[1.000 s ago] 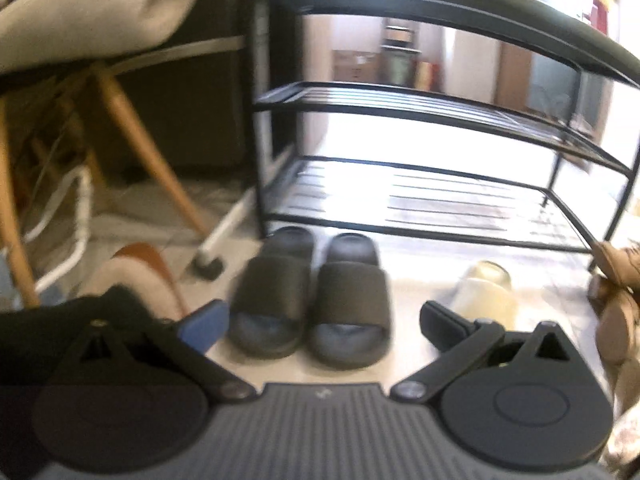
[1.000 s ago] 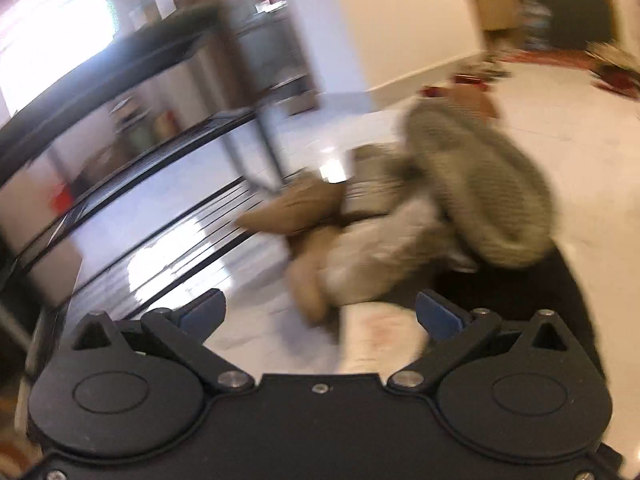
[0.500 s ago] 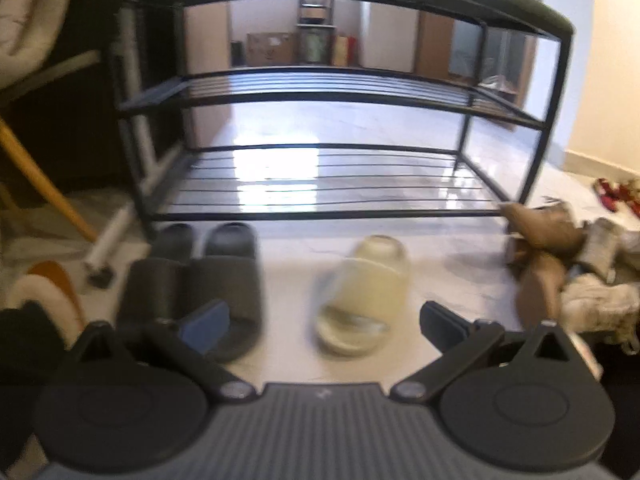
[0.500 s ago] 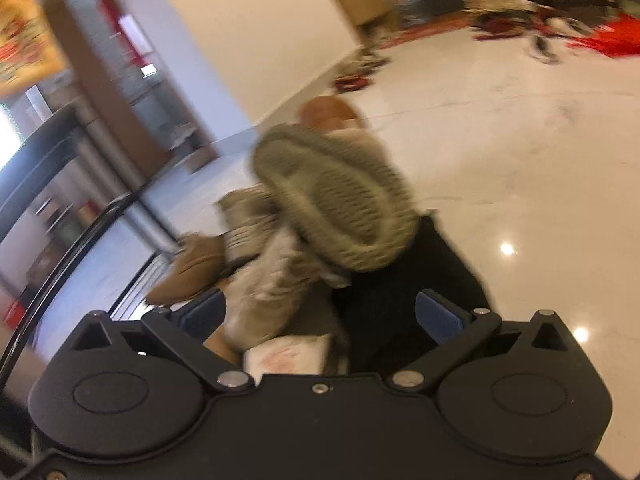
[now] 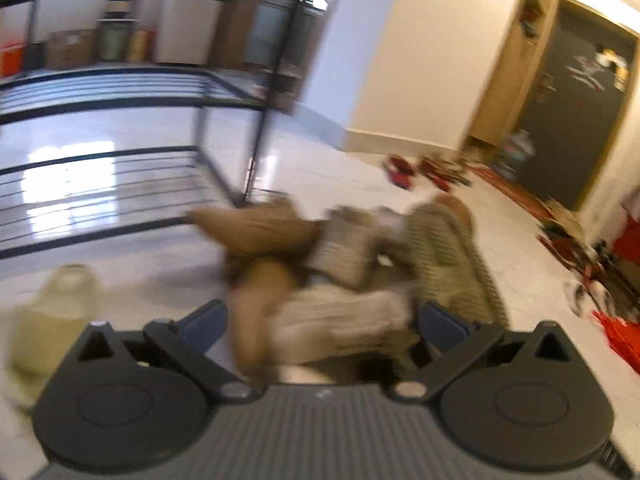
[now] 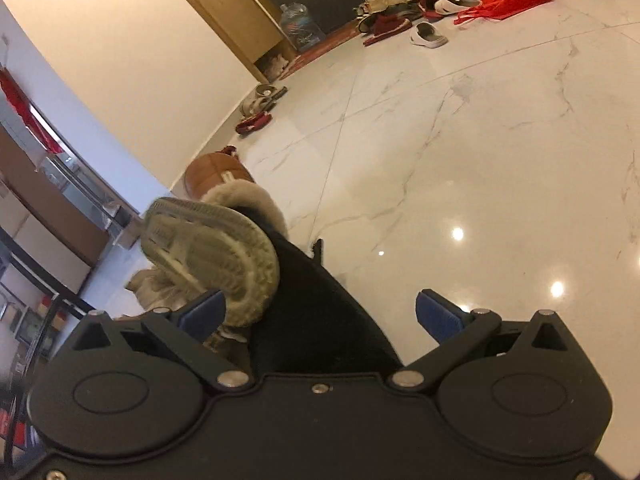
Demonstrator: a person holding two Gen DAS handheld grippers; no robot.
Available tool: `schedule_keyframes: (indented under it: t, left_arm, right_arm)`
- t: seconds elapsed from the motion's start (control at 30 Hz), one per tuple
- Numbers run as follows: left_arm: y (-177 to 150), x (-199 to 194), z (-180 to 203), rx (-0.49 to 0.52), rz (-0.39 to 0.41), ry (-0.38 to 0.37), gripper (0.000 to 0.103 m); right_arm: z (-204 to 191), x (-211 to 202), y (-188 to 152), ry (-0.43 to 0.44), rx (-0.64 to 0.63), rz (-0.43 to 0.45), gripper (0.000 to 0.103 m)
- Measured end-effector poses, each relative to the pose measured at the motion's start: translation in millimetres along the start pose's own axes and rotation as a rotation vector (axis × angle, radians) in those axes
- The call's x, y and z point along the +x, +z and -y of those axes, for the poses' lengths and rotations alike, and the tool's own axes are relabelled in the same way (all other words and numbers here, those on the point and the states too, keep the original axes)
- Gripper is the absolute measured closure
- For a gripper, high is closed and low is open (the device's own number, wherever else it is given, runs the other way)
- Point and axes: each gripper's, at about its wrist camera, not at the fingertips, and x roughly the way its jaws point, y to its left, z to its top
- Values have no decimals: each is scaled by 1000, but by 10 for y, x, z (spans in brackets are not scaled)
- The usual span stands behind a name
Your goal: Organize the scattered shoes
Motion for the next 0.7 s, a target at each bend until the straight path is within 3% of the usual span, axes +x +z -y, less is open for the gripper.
schedule_keyframes:
  t: [0.13, 0.27, 0.63, 0.67, 0.7]
  left_arm:
    - [-53, 518, 250, 22, -52, -101, 1]
    - [-149, 933, 333, -57, -142, -234, 1]
    - [-373, 1543, 488, -152, -229, -274, 0]
    - [-379, 1567, 507, -158, -231, -282, 4]
    - [-375, 1553, 546, -141, -223, -307, 17]
  right_arm:
    - [143, 101, 16, 24, 70, -40, 0]
    - [266, 196, 38, 46, 132, -81, 0]
    - [296, 281, 9, 85, 175, -132, 0]
    - [304, 283, 9, 85, 180, -136, 0]
    - [315, 284, 7, 84, 188, -140, 0]
